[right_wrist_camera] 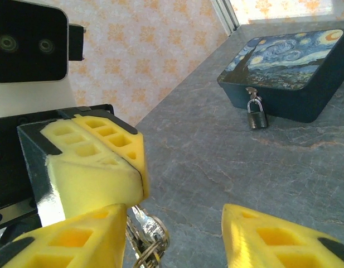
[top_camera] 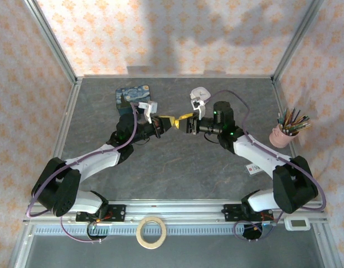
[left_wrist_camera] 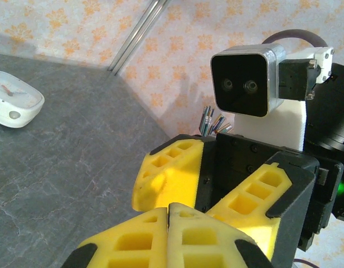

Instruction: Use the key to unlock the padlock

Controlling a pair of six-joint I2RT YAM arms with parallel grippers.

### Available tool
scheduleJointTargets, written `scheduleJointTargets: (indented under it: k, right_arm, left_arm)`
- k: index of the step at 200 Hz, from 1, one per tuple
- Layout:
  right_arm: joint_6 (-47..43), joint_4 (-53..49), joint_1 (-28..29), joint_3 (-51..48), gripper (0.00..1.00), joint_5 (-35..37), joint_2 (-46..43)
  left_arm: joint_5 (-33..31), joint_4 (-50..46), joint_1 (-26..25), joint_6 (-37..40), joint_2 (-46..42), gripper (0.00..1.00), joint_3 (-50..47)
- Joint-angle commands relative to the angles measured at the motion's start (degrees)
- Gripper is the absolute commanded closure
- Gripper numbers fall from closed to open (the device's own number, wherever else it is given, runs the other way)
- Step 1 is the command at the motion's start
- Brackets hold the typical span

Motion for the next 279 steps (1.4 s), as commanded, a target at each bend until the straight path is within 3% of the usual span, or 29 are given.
scheduleJointTargets:
  k: [1,34,59,106,163,190,195,201,214,231,246,279]
  right_arm:
    - [-0.51,-0.61,0.13,1.30,0.49,1.97,0.60]
    - [0.89,1.22,0.13,0.81,0.51,-0.02,1.00]
    - [4.74,6.13,0.13,0.00,0.63,-5.25,2.10]
    - [7.73,9.91,0.11,-0.72,0.75,-10.10,2.21]
    - [7.50,9.51,0.16,-0.72,1.00,-10.57,2.12]
    - [7.09,9.31,0.11,-0.72,1.00,-9.65,1.74]
    - [6.86,9.09,0.11,-0.66,1.00,-9.60,1.62]
    - [6.53,8.83,0.13,-0.52,1.00,-9.41,1.47]
    - [5.66,7.63,0.11,-0.21,1.00,-8.58,1.25]
    - [4.81,6.44,0.11,0.13,1.00,-7.88,1.01]
    - [4.87,6.35,0.11,0.16,1.00,-7.68,0.77]
    - [4.24,5.78,0.11,0.07,1.00,-5.26,-0.21]
  left_arm:
    - [3.36,2.87,-0.07,0.17,-1.09,1.00,2.21]
    - [3.84,4.08,0.04,0.10,-1.06,1.00,1.94]
    - [4.76,5.83,0.16,-2.22,-0.33,1.00,1.97]
    - [5.21,9.35,0.54,-4.31,-0.11,1.00,0.97]
    - [6.37,13.21,1.09,-6.85,0.29,1.00,-0.13]
    - [5.72,12.65,1.34,-7.09,-0.38,1.00,-0.34]
    - [5.25,12.35,1.44,-7.22,-0.49,0.96,-0.45]
    - [4.38,11.81,1.74,-7.49,-0.82,0.84,-0.58]
    - [1.39,11.19,2.96,-8.76,-1.79,0.39,-1.68]
    - [-1.61,12.05,4.86,-10.11,-3.50,0.16,-3.76]
    - [-2.82,12.35,5.74,-10.54,-4.60,0.08,-4.76]
    - [-5.09,10.05,5.96,-11.70,-5.20,0.08,-4.54]
